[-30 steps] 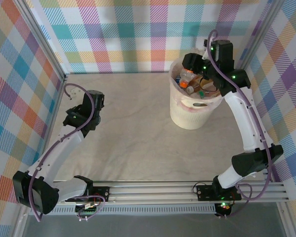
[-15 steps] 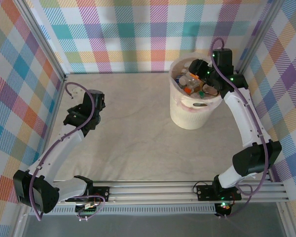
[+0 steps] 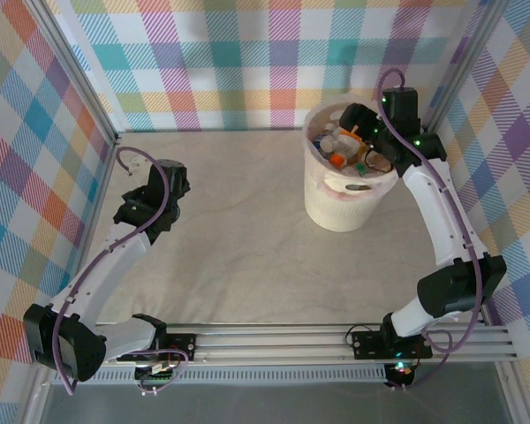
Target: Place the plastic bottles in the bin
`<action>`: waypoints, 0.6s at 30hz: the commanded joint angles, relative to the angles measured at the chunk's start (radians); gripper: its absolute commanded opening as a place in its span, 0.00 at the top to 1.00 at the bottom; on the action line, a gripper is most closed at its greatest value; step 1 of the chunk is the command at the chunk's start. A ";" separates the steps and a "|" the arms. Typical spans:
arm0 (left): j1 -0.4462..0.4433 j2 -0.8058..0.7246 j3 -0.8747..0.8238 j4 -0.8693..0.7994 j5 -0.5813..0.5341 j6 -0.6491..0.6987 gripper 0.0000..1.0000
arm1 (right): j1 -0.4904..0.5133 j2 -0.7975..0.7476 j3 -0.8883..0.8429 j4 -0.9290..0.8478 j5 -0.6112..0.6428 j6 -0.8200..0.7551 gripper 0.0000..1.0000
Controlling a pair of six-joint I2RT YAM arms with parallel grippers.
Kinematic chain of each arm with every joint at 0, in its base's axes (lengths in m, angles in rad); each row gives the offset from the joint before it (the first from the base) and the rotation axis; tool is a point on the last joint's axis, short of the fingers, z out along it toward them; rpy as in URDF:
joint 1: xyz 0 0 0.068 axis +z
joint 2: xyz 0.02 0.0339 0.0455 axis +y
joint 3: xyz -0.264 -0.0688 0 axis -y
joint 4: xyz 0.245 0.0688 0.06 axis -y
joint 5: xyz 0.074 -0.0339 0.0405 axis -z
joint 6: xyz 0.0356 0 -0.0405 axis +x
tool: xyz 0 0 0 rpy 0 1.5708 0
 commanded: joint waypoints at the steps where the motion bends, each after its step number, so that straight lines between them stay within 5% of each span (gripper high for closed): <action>1: 0.016 -0.001 0.015 0.024 0.006 -0.005 0.00 | -0.005 -0.026 0.063 -0.038 0.095 -0.060 0.08; 18: 0.016 0.016 0.011 0.032 0.009 -0.009 0.00 | -0.006 0.123 0.185 -0.188 0.178 -0.194 0.10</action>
